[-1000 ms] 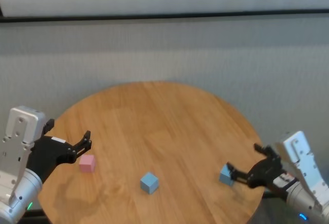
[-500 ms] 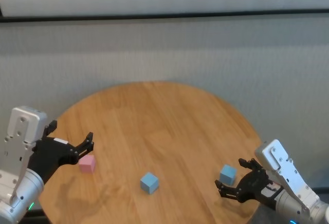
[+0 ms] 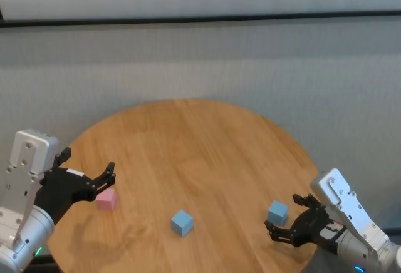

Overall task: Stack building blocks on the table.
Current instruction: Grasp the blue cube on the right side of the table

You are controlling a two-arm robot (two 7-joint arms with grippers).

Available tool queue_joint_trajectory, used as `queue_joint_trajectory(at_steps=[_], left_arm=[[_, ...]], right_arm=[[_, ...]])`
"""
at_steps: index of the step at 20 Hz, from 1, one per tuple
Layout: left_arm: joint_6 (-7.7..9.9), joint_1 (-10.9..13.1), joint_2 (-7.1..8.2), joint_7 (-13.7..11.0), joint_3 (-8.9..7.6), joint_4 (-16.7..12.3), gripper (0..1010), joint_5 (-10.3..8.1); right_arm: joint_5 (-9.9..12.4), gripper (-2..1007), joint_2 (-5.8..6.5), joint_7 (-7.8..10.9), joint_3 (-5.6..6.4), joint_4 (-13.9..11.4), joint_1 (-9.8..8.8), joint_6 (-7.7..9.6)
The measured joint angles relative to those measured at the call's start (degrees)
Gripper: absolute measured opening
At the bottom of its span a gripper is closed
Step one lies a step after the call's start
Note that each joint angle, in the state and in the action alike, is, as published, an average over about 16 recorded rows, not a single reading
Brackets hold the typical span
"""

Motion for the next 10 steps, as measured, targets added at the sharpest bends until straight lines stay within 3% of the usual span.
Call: queue_joint_trajectory(at_steps=[10], left_arm=[[0.11, 0.0, 0.04, -0.1, 0.06, 0.0, 1003, -0.14]], right_arm=[[-0.8, 1005, -1.63, 2.18, 0.83, 3.9, 1.38, -0.54]])
